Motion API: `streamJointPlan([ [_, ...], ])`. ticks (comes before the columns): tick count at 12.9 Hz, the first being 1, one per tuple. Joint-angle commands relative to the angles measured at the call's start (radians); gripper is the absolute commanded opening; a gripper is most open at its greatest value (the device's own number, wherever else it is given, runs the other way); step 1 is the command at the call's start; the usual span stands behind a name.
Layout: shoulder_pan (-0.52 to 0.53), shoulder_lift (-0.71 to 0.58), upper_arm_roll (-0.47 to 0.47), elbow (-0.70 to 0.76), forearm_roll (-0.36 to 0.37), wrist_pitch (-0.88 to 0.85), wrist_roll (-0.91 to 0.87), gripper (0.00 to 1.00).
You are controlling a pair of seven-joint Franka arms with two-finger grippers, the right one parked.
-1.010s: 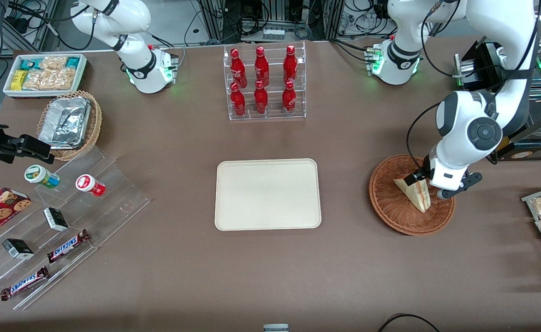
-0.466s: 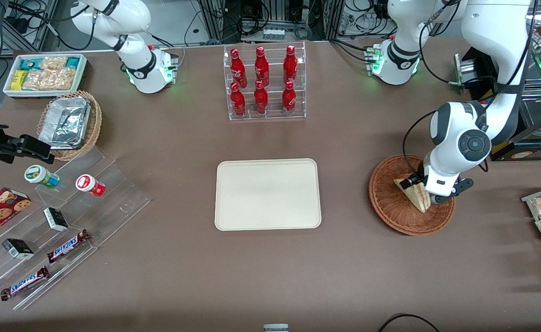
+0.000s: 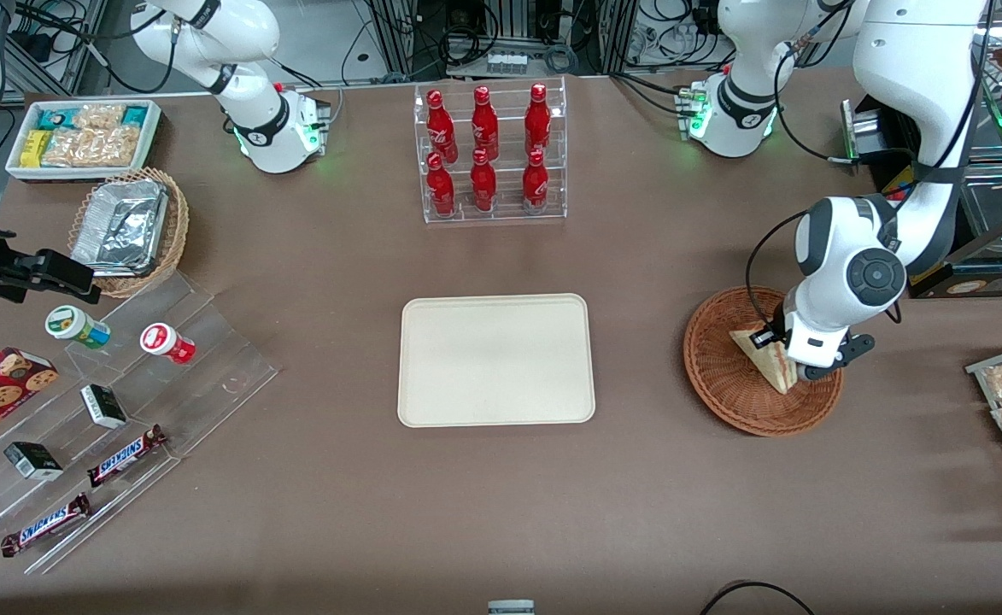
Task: Place sandwich from basket to tray
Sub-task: 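Lower the left gripper and close it on the sandwich's crust edge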
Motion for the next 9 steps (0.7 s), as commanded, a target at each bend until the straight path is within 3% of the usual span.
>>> streamJointPlan([
  [1, 0.005, 0.001, 0.004, 0.053, 0.021, -0.033, -0.018, 0.0],
  [5, -0.01, -0.022, -0.005, 0.243, 0.056, -0.307, -0.007, 0.0],
  [9, -0.163, -0.016, -0.008, 0.391, 0.064, -0.458, 0.031, 0.0],
])
